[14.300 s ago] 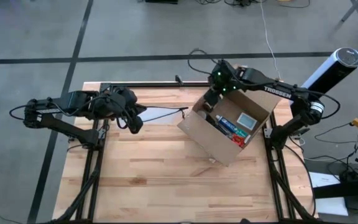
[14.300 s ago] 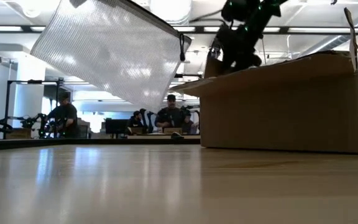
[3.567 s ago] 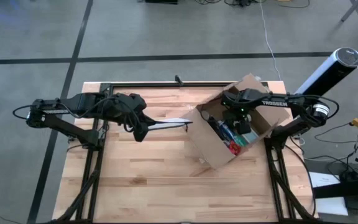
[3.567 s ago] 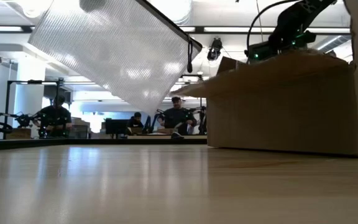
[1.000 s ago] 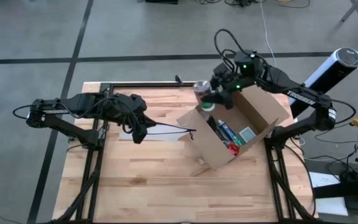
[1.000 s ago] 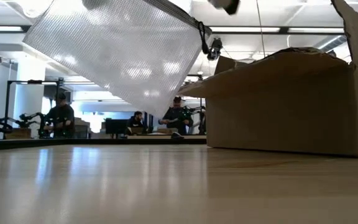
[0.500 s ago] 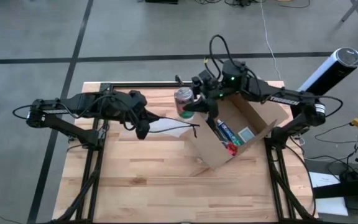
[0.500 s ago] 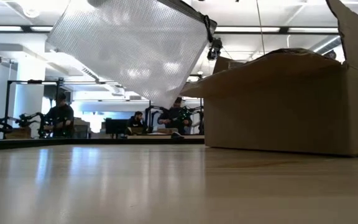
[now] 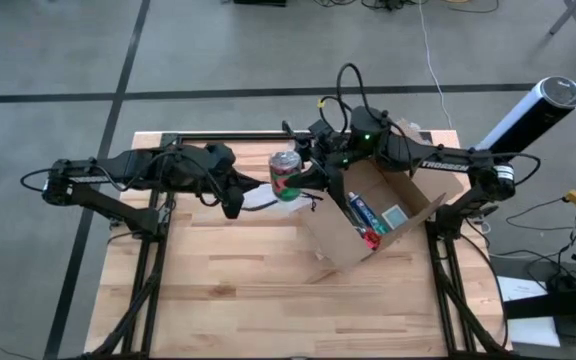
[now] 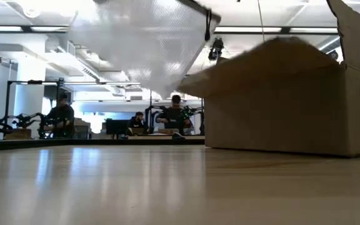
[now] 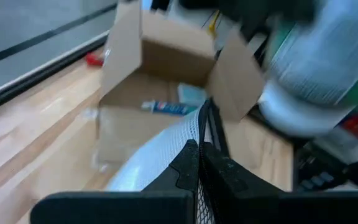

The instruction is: Unpack boxes

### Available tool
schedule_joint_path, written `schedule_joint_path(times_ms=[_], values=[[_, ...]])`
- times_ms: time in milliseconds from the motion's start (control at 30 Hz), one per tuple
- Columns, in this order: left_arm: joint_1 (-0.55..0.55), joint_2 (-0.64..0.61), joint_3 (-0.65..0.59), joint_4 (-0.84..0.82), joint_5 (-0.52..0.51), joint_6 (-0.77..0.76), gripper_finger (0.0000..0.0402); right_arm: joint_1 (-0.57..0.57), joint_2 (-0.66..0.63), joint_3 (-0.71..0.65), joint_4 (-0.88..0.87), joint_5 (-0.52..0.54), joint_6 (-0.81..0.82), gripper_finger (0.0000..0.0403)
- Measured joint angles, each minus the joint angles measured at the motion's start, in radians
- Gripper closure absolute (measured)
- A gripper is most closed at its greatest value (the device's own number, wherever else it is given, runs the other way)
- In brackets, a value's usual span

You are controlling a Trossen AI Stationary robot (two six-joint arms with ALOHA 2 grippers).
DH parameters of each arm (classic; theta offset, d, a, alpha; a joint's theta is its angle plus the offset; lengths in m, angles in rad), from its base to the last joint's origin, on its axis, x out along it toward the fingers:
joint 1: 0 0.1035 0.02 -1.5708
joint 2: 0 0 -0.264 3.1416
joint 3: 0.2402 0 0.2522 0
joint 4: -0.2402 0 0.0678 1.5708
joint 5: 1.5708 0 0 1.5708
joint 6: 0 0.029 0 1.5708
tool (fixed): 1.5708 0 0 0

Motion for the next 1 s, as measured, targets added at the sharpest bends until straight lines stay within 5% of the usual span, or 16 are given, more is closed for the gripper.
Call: schedule_joint_path(times_ms=[1000], values=[[0.0, 0.0, 0.049, -0.024, 0.084, -0.034, 0.0402, -0.003, 0.029, 0.02, 0.14, 0.057, 0.004, 0.0148]])
